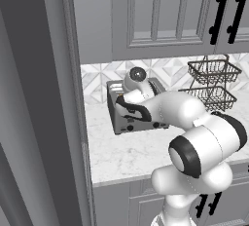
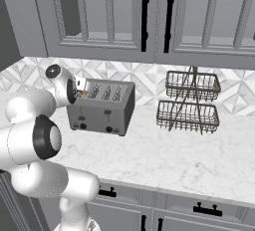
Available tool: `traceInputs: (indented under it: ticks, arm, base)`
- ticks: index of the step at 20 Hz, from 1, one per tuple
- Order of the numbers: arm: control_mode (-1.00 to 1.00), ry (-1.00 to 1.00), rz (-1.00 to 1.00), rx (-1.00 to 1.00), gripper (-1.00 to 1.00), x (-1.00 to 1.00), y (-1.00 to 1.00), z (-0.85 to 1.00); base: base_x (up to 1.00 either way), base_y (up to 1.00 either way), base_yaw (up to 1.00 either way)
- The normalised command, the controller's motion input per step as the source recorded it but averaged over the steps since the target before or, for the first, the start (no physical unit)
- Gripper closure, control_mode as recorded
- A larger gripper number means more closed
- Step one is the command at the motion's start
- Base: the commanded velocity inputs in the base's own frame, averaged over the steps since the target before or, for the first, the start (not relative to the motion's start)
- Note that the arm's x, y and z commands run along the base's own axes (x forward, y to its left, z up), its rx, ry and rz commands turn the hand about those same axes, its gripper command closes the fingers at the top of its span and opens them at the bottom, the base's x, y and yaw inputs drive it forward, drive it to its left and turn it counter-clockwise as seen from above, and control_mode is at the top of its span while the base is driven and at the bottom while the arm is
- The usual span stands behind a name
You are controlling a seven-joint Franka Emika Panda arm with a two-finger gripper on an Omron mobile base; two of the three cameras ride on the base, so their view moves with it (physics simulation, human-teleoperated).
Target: Start the toaster. Once the lever pops up, take the bread to the plate on the dining counter.
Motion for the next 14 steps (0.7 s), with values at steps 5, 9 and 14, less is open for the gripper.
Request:
traceInputs:
  ticks: [5,9,14]
  arm:
    - [-1.0,0.0,0.0,0.0,-1.0,0.0,0.0,0.0]
    - [-1.0,0.0,0.0,0.0,-1.0,0.0,0.0,0.0]
    - [-1.0,0.0,0.0,0.0,-1.0,0.0,0.0,0.0]
  base:
    - [0.0,0.0,0.0]
    - [0.0,0.0,0.0]
    - [0.0,0.0,0.0]
